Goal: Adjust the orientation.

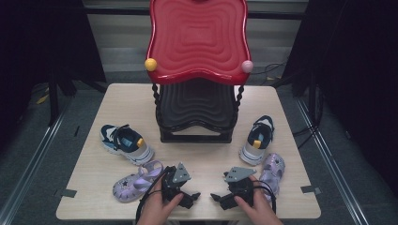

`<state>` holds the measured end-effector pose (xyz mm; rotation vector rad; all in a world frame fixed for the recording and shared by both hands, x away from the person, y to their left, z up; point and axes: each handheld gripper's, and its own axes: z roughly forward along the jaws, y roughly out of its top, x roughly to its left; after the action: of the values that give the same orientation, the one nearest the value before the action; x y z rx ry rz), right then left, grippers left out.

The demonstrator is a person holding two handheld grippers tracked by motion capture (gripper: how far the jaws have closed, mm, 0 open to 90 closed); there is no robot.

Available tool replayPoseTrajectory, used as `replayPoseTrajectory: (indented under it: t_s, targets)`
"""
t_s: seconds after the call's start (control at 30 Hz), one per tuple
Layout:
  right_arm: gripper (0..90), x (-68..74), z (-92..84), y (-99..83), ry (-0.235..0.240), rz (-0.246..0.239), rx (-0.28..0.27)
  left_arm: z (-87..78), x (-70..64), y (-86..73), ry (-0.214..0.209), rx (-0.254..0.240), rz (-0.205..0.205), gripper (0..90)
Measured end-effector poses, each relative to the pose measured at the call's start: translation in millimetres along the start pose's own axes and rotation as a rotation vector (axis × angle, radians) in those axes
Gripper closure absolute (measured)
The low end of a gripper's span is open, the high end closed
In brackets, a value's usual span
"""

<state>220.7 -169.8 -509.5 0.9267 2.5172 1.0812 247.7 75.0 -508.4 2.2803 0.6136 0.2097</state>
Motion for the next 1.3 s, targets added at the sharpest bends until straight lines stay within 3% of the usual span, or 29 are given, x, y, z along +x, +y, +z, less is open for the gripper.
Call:
replayPoseTrajectory:
  t_s: [0.43,0.5,0.53,0.6,0.63,0.67,0.73,0.87,0.93,1.0,1.1,1.2,1.3]
  targets:
    - [10.0,0.2,-1.6,-1.5,0.000,0.005,0.001,0.1,-0.7,0.5,0.001,0.012,0.008,3.7]
    - [10.0,0.2,-1.8,-1.5,-0.001,0.005,0.001,1.2,-3.2,2.0,0.007,0.017,-0.006,2.1]
    - [10.0,0.2,-1.8,-1.5,-0.001,0.005,0.001,-1.6,-4.2,6.2,0.005,0.069,-0.004,3.2]
    - [10.0,0.2,-1.8,-1.5,-0.001,0.005,0.001,-3.4,-4.8,7.3,0.004,0.080,-0.011,5.5]
    - [10.0,0.2,-1.8,-1.5,-0.001,0.006,0.001,-9.9,-4.1,9.2,-0.005,0.101,-0.054,14.3]
    - [10.0,0.2,-1.8,-1.5,-0.001,0.006,0.001,-9.9,-4.1,9.2,-0.005,0.101,-0.054,16.4]
    - [10.0,0.2,-1.8,-1.5,0.000,0.005,0.001,-15.2,-2.1,10.1,-0.032,0.127,-0.093,16.6]
    - [9.9,0.2,-1.8,-1.5,-0.001,0.005,0.001,-21.8,-3.3,14.9,-0.027,0.177,-0.085,17.8]
    - [10.0,0.2,-1.7,-1.5,0.000,0.006,0.000,-27.0,-3.1,21.8,-0.050,0.212,-0.097,18.8]
    - [10.0,0.2,-1.7,-1.5,0.000,0.006,0.000,-31.4,-3.6,29.1,-0.060,0.215,-0.112,20.5]
    - [10.0,0.2,-1.7,-1.5,0.000,0.006,0.000,-39.3,-1.3,43.2,-0.063,0.274,-0.130,22.1]
    - [10.0,0.2,-1.7,-1.5,0.000,0.006,0.000,-43.5,1.9,48.2,-0.053,0.297,-0.126,24.0]
    - [10.0,0.2,-1.7,-1.6,0.000,0.005,-0.001,-50.5,8.0,55.6,-0.048,0.329,-0.149,24.0]
